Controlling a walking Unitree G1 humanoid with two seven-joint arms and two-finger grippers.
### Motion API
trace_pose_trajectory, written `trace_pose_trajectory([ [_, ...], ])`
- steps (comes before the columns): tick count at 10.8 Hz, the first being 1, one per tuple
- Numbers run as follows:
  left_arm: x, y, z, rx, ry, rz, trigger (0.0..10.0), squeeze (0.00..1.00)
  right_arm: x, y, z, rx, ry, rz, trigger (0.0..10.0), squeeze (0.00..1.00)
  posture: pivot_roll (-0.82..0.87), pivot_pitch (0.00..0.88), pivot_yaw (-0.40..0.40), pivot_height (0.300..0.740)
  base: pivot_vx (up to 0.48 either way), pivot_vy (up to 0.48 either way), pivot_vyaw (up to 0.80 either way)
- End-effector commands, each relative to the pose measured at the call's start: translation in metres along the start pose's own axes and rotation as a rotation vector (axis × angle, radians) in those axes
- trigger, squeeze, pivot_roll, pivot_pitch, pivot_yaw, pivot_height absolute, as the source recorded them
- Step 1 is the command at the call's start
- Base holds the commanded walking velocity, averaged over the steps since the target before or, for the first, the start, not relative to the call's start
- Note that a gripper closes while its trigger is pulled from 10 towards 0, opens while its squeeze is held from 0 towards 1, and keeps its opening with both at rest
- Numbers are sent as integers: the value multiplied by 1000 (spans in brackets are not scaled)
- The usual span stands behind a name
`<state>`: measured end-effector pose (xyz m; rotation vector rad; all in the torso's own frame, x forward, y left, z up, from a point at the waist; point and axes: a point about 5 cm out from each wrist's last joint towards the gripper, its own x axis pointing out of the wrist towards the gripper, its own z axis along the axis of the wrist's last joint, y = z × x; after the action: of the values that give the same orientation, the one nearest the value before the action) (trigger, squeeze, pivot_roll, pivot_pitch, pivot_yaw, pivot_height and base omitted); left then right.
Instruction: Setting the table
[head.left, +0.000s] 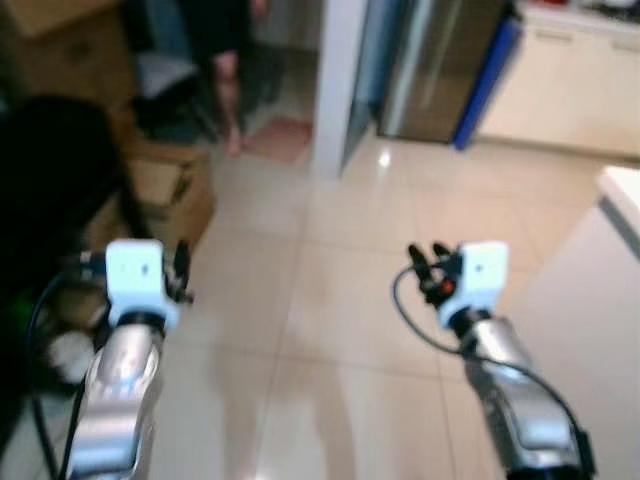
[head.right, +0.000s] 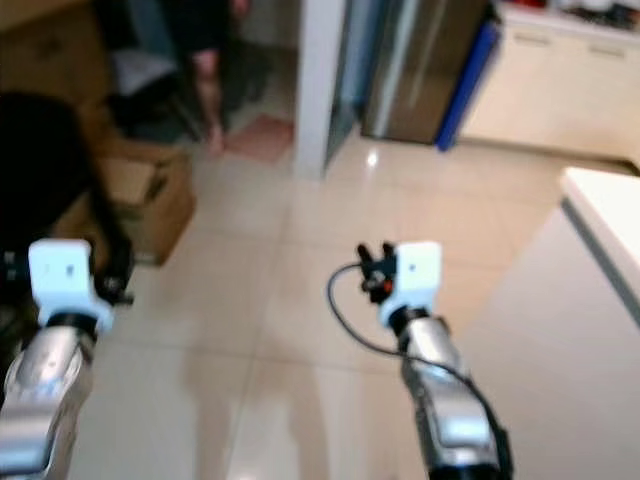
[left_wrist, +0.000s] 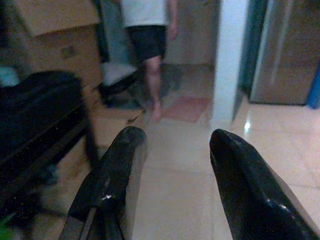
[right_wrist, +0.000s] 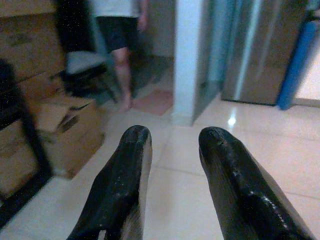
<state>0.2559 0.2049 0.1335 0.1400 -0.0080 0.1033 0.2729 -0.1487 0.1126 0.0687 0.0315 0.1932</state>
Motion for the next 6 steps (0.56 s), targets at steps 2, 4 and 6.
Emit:
trace_pose_trajectory([
  [2, -3, -12, -2, -13, 8, -36, 10000, 0, -3, -17, 2, -13, -4, -60, 10000, 0, 71, 0, -43, 740, 379, 0, 0],
  [4, -2, -6, -2, -10, 8, -20, 10000, 0, 1, -4, 1, -16, -6, -12, 10000, 0, 66, 0, -45, 740, 377, 0, 0],
  [6, -1, -10, -3, -53, 15, -14, 10000, 0, -2, -14, 2, -30, 4, -38, 10000, 0, 55, 0, -44, 740, 379, 0, 0],
])
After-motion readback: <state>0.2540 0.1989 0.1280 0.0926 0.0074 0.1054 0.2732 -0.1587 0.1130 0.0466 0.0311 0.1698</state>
